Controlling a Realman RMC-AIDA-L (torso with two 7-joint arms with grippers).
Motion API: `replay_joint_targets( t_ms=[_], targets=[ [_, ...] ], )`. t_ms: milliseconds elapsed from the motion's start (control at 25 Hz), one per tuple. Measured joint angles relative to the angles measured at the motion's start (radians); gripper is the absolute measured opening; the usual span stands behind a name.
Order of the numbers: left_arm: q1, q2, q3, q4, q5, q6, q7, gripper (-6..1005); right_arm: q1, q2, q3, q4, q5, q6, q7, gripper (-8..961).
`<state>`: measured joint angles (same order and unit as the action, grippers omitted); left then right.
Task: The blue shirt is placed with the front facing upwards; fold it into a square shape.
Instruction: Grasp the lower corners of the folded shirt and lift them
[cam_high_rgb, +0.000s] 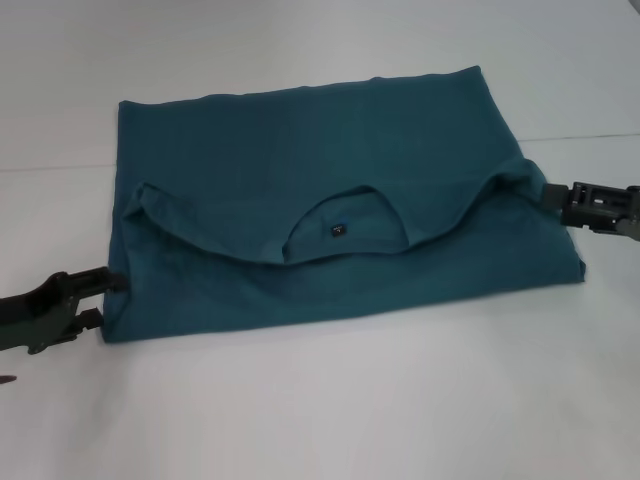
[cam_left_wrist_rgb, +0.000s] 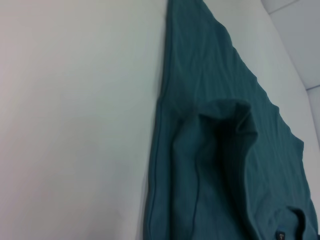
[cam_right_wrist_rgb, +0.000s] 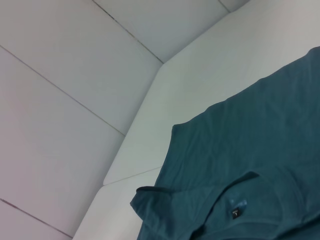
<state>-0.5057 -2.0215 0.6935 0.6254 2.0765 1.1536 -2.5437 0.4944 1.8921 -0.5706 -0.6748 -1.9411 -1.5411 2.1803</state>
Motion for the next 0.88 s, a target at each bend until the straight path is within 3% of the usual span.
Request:
replay_joint_targets(
  t_ms=[600,880],
  targets=[
    [-0.023,-0.005,0.015,-0.042,0.024,-0.051,0.019,702,-0.014,-0.003,0.000,0.017,-0.004,0.014,-0.002,933],
    [-0.060,0.002,0.042,-0.097,0.025,-0.085,0.020,688,-0.019,-0.002,0.000,0.017,-0.004,0.015,-0.002,931]
  ],
)
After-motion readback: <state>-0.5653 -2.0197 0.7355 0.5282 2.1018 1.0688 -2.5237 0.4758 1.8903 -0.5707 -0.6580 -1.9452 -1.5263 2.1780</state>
